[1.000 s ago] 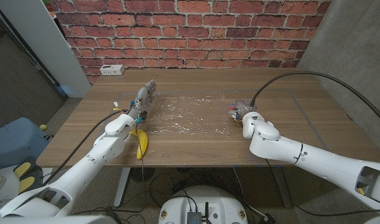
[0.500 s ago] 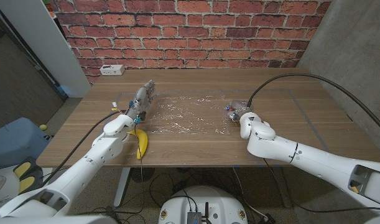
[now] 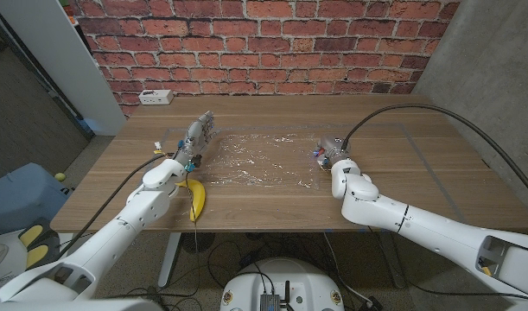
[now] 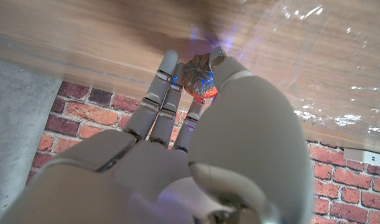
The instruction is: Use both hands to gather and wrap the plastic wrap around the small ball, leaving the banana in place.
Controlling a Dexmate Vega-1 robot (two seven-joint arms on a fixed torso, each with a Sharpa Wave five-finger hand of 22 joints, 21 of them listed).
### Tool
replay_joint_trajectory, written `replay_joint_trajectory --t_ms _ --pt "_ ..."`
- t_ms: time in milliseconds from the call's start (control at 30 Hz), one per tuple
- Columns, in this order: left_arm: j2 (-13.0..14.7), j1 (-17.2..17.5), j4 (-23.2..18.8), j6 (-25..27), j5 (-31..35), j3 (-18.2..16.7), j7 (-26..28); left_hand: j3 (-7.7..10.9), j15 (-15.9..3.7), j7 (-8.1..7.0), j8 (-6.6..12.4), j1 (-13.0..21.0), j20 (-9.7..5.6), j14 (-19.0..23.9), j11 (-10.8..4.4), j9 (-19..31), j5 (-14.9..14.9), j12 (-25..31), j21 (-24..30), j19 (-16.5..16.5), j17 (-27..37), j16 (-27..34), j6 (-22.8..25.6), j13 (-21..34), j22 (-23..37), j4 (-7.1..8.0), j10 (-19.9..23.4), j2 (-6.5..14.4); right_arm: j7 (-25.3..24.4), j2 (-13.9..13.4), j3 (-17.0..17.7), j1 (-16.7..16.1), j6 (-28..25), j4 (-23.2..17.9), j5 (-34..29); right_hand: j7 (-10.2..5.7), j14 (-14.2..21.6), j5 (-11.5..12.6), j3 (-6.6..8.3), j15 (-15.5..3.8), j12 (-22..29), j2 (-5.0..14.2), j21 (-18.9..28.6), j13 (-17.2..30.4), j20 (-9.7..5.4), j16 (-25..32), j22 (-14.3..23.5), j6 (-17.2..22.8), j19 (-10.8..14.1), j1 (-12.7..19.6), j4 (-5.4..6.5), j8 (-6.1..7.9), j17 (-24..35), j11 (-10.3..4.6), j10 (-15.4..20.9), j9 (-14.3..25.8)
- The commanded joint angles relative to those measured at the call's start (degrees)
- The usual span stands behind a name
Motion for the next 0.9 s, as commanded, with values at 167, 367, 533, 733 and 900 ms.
replay_joint_trajectory --t_ms 167,367,533,733,900 --pt "-0.5 -1.1 1.1 0.0 0.1 0.3 -0.5 -0.07 0.00 -0.12 0.23 -0.1 0.14 -0.1 0.24 0.2 0.0 0.1 -0.2 0.2 0.2 -0.2 0.0 0.0 0.1 -0.13 -0.1 0.0 -15.6 2.8 6.1 -6.8 9.0 2.6 -5.3 0.20 9.1 0.2 0.09 -15.68 0.3 6.77 1.2 0.3 -8.68 -0.4 0.5 0.9 0.2 7.4 0.47 -0.27 -0.3 -0.25 1.0 0.1" --pt "-0.6 -0.7 0.6 -0.2 0.0 0.2 -0.4 -0.08 0.03 -0.13 0.22 -0.2 0.09 -0.1 0.24 0.2 0.1 0.1 -0.3 0.2 0.2 -0.2 0.0 0.0 0.1 -0.15 -0.1 0.0 -12.9 2.7 5.9 -6.2 11.4 1.7 -7.1 0.23 9.6 0.2 -0.04 -15.68 0.2 6.73 1.8 0.4 -8.68 -0.5 0.7 1.1 0.0 7.6 0.59 -0.40 -0.3 -0.09 1.3 0.2" --pt "-0.6 -0.1 0.0 -0.5 0.0 0.1 0.0 -0.09 0.16 -0.10 0.20 -0.2 0.10 0.0 0.24 0.2 0.1 0.1 -0.4 0.2 0.2 -0.1 0.0 0.1 0.1 -0.18 0.0 0.0 -12.0 2.9 6.1 -6.0 13.9 1.7 -8.5 0.14 9.8 0.2 -0.13 -15.67 0.1 6.69 2.2 0.4 -8.69 -0.6 0.9 1.1 -0.2 7.8 0.64 -0.51 -0.3 -0.05 1.3 0.2" --pt "-0.4 0.5 -0.4 -0.9 0.0 -0.2 0.4 -0.10 0.23 -0.11 0.17 -0.2 0.15 0.0 0.46 0.2 0.1 0.1 -0.5 0.3 0.2 -0.2 -0.1 0.1 0.1 -0.22 0.1 0.1 -10.9 3.2 6.2 -5.7 16.8 1.8 -10.1 0.13 10.0 0.2 -0.26 -15.67 0.1 6.59 2.8 0.5 -8.68 -0.7 1.1 1.2 -0.5 8.0 0.68 -0.67 -0.2 -0.03 1.4 0.3" --pt "-0.4 0.8 -0.6 -1.3 0.0 -0.3 0.4 -0.10 0.28 -0.13 0.17 -0.2 0.18 0.0 0.37 0.2 0.1 0.1 -0.6 0.3 0.2 -0.1 -0.1 0.1 0.1 -0.25 0.1 0.1 -10.3 3.5 6.4 -5.7 19.3 1.9 -11.3 0.20 10.2 0.2 -0.36 -15.66 0.0 6.58 3.2 0.5 -8.67 -0.8 1.3 1.3 -0.7 8.1 0.74 -0.79 -0.1 0.01 1.6 0.3"
